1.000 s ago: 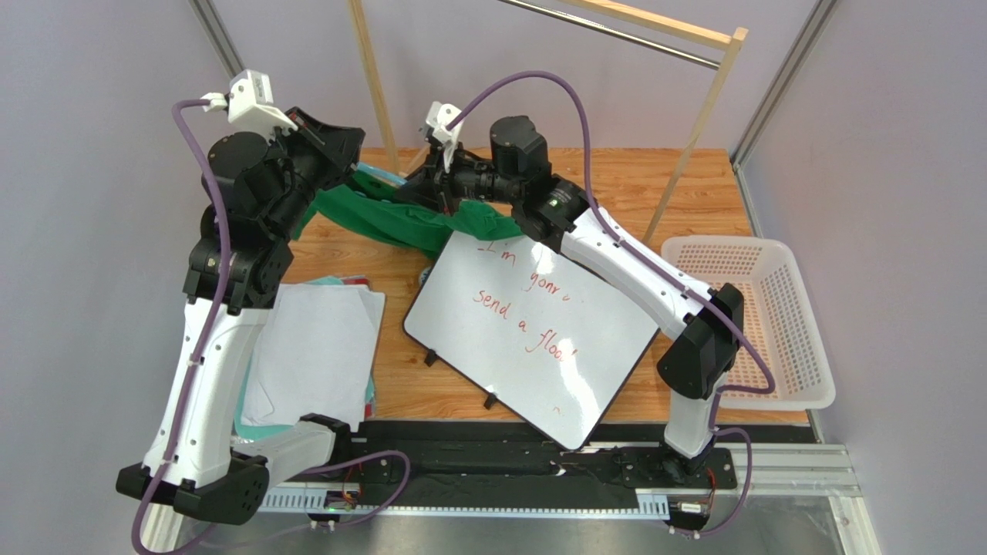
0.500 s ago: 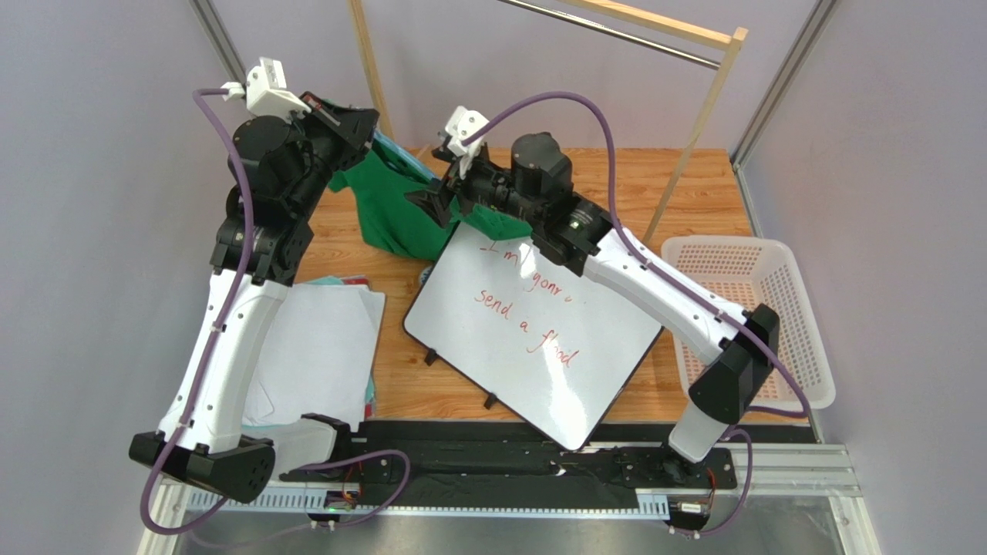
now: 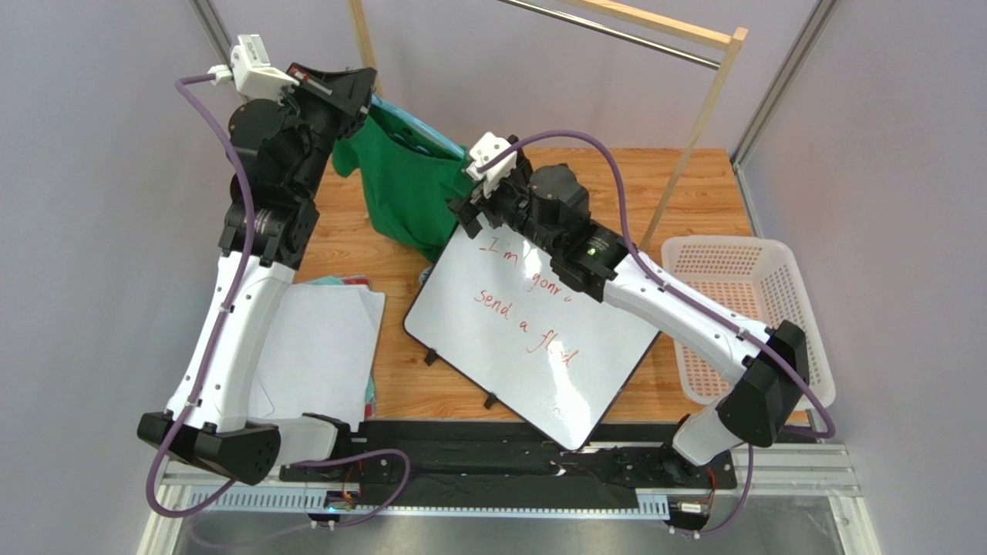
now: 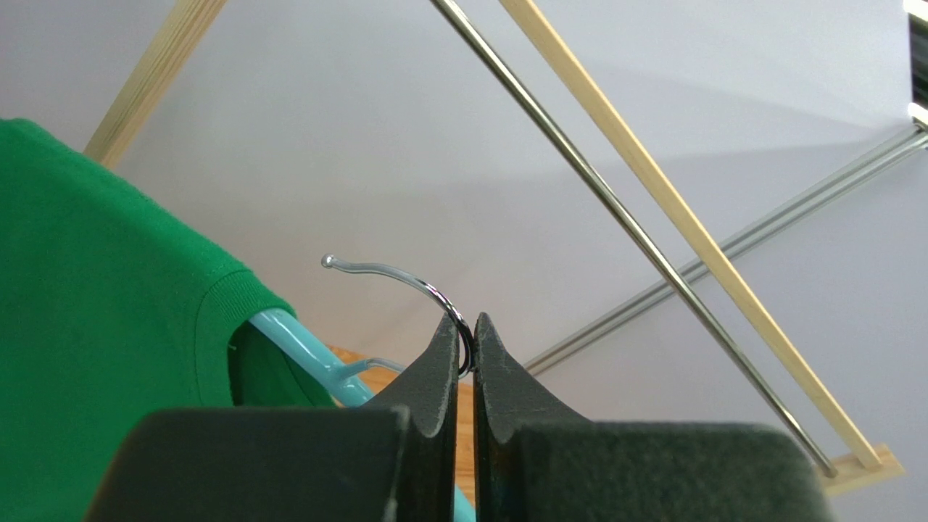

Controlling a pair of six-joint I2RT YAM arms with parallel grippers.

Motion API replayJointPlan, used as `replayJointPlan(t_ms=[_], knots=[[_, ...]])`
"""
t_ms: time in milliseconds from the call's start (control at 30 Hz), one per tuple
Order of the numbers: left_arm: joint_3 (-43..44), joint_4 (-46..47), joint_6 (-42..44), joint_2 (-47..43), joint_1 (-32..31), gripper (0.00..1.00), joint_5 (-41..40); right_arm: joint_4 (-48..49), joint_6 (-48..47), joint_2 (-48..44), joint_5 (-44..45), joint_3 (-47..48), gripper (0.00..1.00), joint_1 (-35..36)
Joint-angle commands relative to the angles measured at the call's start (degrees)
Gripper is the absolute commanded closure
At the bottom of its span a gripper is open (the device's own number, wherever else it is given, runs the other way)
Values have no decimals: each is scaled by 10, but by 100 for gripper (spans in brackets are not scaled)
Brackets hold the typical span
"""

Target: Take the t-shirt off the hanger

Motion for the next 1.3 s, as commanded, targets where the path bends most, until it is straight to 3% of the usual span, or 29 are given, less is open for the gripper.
replayJointPlan(t_ms=[0,200,367,500,667,800,1267], knots=[[36,85,18,-24,1,100,4,63,-15,15,79,10,13,-9],[9,77,121,-73,1,100,-16,135,-6,98,111,73,31,-16],[-52,67,178,-122,1,100,-41,163,21,178,99,178,32,-16],[-74,39,202,-154,1,100,-114,160,48,220,32,228,29,-13],[-58,1,214,-156,1,100,-172,170,71,203,-23,183,14,-12],[-55,-7,197,-151,1,100,-179,148,64,172,-91,144,10,-13],[29,-67,161,-101,1,100,-235,56,38,69,-139,40,7,-14]])
